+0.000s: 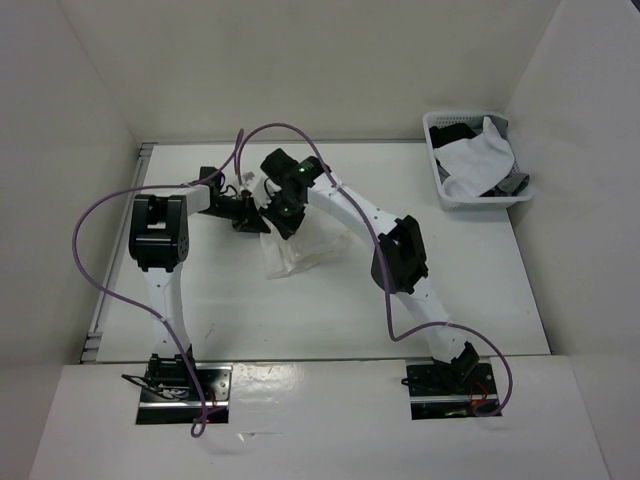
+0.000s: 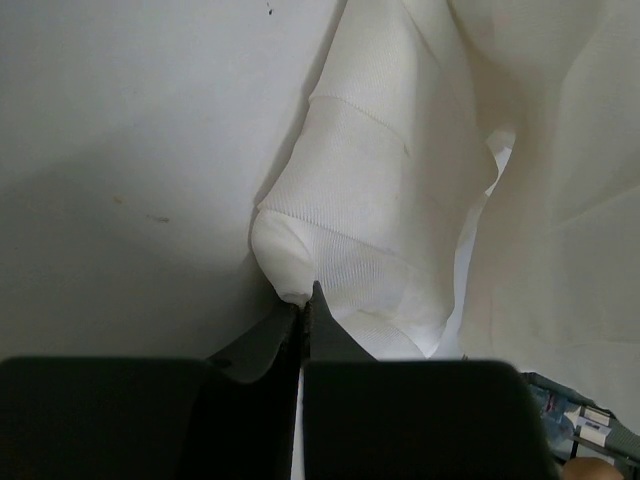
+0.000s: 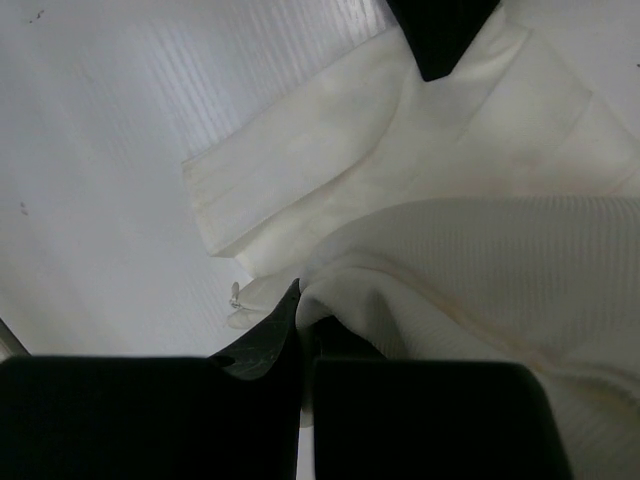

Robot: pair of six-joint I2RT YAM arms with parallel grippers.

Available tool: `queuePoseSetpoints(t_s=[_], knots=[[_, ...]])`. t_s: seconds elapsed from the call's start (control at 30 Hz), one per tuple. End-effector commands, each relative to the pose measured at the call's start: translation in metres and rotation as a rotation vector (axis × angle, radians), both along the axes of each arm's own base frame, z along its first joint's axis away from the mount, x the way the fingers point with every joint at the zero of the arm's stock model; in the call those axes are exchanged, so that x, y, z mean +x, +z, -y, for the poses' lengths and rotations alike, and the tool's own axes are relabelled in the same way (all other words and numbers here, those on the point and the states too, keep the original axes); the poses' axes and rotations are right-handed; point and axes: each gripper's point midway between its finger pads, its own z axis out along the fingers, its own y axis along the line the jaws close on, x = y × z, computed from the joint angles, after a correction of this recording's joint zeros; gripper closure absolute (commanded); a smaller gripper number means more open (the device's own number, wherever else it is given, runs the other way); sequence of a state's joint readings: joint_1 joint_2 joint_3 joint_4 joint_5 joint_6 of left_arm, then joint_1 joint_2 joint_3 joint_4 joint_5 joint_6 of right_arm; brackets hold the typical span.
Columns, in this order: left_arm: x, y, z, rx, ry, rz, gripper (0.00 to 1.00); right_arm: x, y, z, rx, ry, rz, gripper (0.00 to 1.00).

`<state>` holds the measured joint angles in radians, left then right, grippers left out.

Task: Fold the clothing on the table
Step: Fold the skirt

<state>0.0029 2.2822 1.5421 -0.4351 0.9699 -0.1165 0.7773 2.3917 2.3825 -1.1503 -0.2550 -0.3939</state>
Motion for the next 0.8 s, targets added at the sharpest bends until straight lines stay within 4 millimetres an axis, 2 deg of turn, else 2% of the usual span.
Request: queuePoseSetpoints(t_s=[0.0,0.07,0.27,0.3,0.5,0.53,0.67,0.7,0.73,0.77], knots=[[-0.003,-0.008,0.005,-0.017,-0.013,-0.015,1.00,-0.010,0.008,-0.013,0.032,0.041,-0.012,1.00],[-0.003,-0.008,0.005,-0.017,-0.013,-0.015,1.00,-0.011,0.003,-0.011,0.020,0.041,-0.025,1.00],[-0.004,-0.004,0.005,-0.017,-0.013,-0.015,1.00,-0.009,0.008,-0.016,0.039,0.045,-0.017,1.00],[-0.004,-0.004,0.005,-0.017,-0.013,-0.015,1.00,-0.011,0.004,-0.018,0.042,0.050,-0.032,1.00],[-0.003,-0.001,0.005,-0.015,-0.018,0.002,1.00,-0.010,0.010,-0.023,0.070,0.060,-0.032,0.99],[-0.003,-0.001,0.005,-0.015,-0.018,0.002,1.00,-0.012,0.004,-0.022,0.055,0.067,-0.042,0.99],[-0.005,-0.003,0.005,-0.015,-0.018,-0.007,1.00,-0.012,0.007,-0.024,0.069,0.072,-0.042,0.90],[-0.005,-0.003,0.005,-0.015,-0.018,-0.007,1.00,-0.011,0.010,-0.025,0.075,0.072,-0.036,0.86],[-0.005,-0.003,0.005,-0.015,-0.018,-0.007,1.00,-0.012,0.011,-0.026,0.082,0.076,-0.042,0.77],[-0.005,-0.003,0.005,-0.015,-0.018,-0.007,1.00,-0.012,0.011,-0.026,0.082,0.076,-0.043,0.75]])
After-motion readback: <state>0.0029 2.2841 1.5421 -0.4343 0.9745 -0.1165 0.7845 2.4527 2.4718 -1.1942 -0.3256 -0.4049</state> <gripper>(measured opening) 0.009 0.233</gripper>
